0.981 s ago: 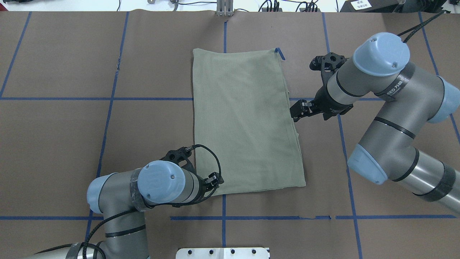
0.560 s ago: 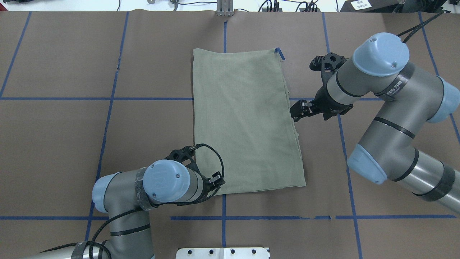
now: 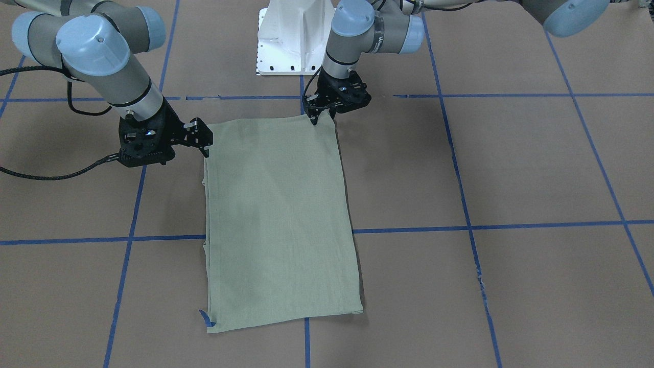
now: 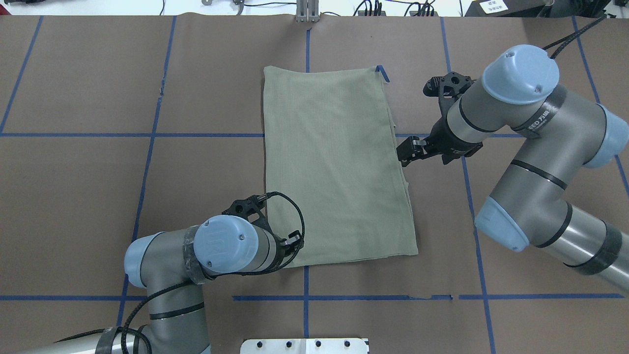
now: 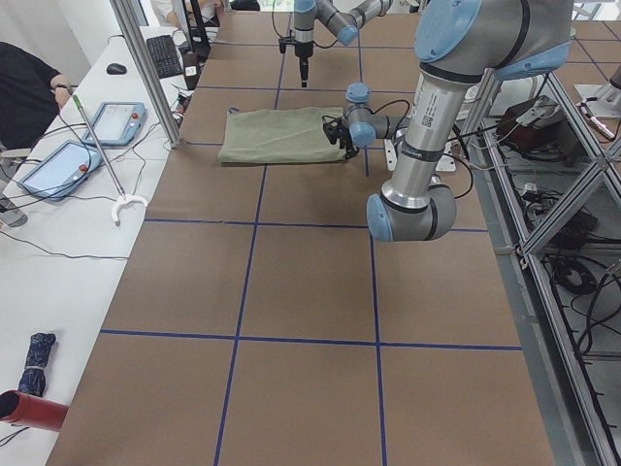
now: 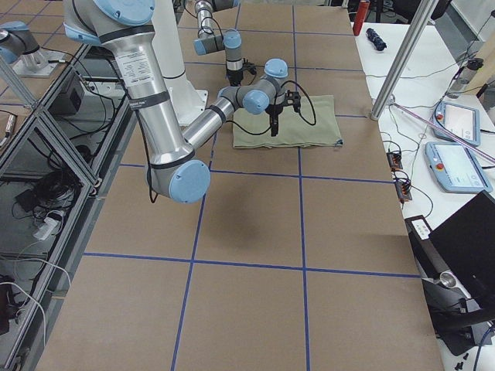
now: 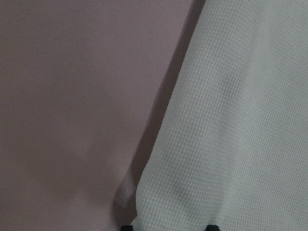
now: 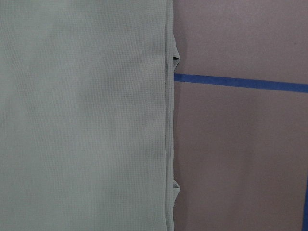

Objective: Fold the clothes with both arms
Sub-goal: 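Lower the right gripper toward the shirt's near end beside the left gripper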

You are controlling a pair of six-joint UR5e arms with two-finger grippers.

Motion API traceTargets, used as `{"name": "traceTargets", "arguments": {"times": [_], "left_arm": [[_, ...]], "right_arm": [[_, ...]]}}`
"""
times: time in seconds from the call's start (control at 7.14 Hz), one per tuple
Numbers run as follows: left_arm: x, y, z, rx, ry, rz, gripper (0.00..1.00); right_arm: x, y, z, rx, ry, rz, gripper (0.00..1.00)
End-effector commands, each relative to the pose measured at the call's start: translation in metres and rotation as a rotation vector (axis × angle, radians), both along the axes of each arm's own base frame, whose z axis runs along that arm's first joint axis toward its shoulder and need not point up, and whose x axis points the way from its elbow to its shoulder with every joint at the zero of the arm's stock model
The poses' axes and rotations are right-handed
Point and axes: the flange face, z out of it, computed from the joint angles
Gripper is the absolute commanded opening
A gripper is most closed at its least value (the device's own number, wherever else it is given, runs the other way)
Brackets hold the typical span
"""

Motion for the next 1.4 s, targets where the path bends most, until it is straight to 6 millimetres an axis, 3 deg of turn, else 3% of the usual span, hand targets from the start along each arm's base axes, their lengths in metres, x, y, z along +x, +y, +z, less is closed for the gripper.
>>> {"name": "traceTargets", "arguments": {"times": [0.0,0.14,0.28,0.42,0.7,0.98,1.26], "left_arm": [[0.0,0.0,0.001,-0.001,-0.002,0.0,0.61],[0.0,0.0,0.001,-0.001,-0.002,0.0,0.43],[-0.001,0.001,0.001,0.0,-0.003,0.001,0.08],[-0.002,0.002,0.0,0.006,-0.002,-0.005,0.0],[-0.006,0.002,-0.006,0.011,0.01,-0.004,0.0],[-0.014,0.004,-0.017,0.015,0.036,0.0,0.0],[-0.018,0.0,-0.018,0.017,0.038,-0.009,0.0]], "right_arm": [[0.0,0.0,0.0,0.0,0.0,0.0,1.0],[0.0,0.0,0.0,-0.001,0.0,0.001,1.0],[0.0,0.0,0.001,-0.003,0.002,0.001,1.0],[0.0,0.0,0.0,-0.002,0.001,0.001,1.0],[-0.005,0.009,-0.005,-0.049,-0.012,0.03,1.0],[-0.038,0.052,-0.023,-0.19,-0.033,0.114,1.0],[-0.082,0.097,-0.023,-0.303,0.006,0.266,1.0]]}}
